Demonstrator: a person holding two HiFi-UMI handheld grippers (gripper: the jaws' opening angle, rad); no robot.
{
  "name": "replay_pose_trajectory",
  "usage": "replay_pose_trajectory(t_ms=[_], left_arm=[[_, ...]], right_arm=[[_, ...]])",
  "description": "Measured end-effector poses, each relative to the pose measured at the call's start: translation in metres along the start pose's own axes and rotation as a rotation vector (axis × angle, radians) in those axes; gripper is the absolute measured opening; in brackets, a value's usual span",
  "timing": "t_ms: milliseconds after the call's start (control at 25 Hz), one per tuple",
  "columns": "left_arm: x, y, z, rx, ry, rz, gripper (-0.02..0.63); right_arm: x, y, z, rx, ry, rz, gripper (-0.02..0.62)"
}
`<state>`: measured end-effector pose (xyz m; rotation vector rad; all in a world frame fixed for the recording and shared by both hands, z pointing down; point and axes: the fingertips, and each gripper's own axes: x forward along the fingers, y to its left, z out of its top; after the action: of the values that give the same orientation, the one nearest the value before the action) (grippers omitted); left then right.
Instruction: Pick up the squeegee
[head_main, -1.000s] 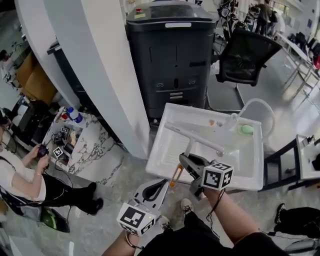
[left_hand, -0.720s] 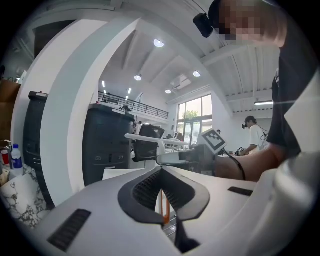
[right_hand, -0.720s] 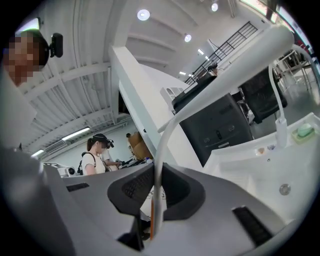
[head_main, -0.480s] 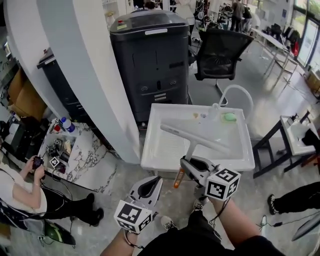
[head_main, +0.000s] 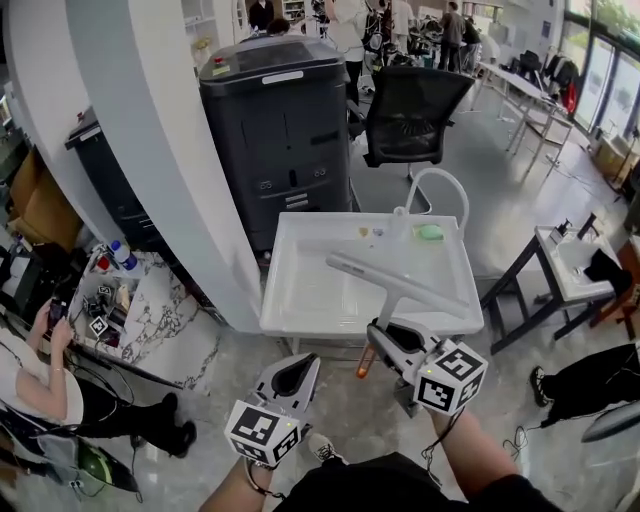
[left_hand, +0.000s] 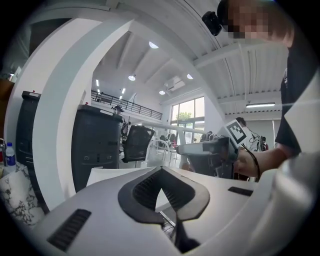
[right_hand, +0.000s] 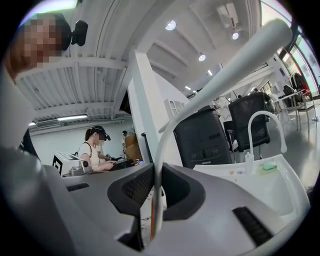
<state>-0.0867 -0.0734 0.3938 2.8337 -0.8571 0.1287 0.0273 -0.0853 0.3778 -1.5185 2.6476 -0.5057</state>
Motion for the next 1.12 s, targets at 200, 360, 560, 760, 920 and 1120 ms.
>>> replay_pose_trajectory(t_ms=[200, 360, 560, 760, 920, 1120], left_arm=[[-0.003, -0.041, -0.005, -0.01, 0.001, 0.046, 0.015], [-0.007, -0.089, -0.011, -0.013, 0.005, 0.084, 0.015], [-0.005, -0.139, -0.013, -0.005, 0.008, 0.12, 0.015], [0.005, -0.17, -0.019, -0.006, 0.015, 0.128, 0.015], [0.013, -0.178, -0.018, -0.003, 0.016, 0.117, 0.015], [0.018, -0.179, -0.019, 0.007, 0.017, 0.1, 0.015]], right_arm=[[-0.038, 0.005, 0.002, -0.033, 0.002, 0.042, 0.058], [-0.077, 0.009, -0.001, -0.046, 0.018, 0.097, 0.058], [-0.121, 0.01, 0.001, -0.089, 0.024, 0.143, 0.058], [-0.148, 0.003, -0.005, -0.104, 0.028, 0.156, 0.058], [-0.155, -0.001, -0.007, -0.102, 0.034, 0.157, 0.058], [-0.155, -0.006, -0.009, -0.096, 0.028, 0.145, 0.057]])
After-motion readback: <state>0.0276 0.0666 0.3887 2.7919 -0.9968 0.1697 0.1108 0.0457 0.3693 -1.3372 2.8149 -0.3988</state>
